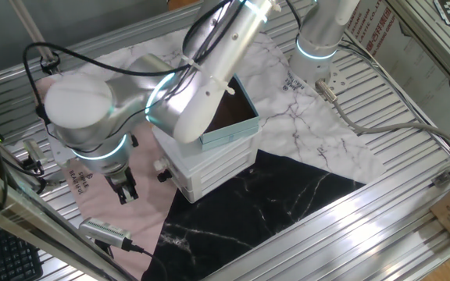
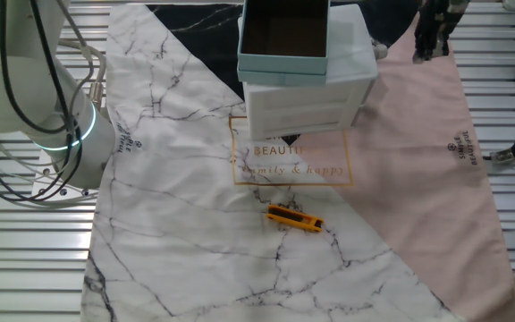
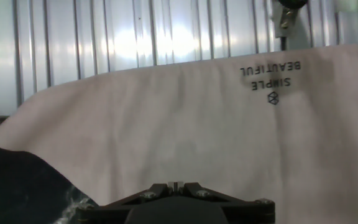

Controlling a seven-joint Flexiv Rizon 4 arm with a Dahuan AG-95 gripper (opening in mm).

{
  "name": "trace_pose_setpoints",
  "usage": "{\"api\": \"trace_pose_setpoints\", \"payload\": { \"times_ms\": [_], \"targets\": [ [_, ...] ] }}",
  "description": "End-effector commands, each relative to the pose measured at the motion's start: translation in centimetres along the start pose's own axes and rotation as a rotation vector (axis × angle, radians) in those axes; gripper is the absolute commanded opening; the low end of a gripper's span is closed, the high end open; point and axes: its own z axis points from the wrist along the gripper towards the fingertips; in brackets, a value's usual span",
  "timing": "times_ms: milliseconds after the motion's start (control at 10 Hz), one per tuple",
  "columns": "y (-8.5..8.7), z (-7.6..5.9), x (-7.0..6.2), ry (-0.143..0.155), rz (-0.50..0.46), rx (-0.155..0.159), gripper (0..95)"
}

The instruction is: Grasp the handle and open the drawer

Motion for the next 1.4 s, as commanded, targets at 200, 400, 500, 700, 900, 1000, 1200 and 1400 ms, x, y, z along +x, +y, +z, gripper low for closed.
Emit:
{"api": "trace_pose_setpoints", "payload": {
  "times_ms": [200, 400, 500, 700, 900, 1000, 1200, 1400],
  "targets": [
    [-0.2, 0.6, 0.4, 0.002, -0.001, -0.004, 0.0],
    [-0.3, 1.1, 0.8, 0.001, -0.001, -0.003, 0.0],
    [-0.4, 1.4, 1.0, -0.002, -0.002, -0.003, 0.0],
    [-0.4, 1.9, 1.4, -0.007, -0.001, -0.005, 0.0],
    [-0.4, 2.3, 1.7, -0.004, 0.0, -0.007, 0.0],
    [-0.2, 2.4, 1.9, -0.003, 0.001, -0.007, 0.0],
    [-0.2, 2.5, 1.9, 0.006, -0.003, -0.006, 0.0],
    [-0.4, 2.7, 2.1, 0.006, -0.005, -0.007, 0.0]
  ]
}}
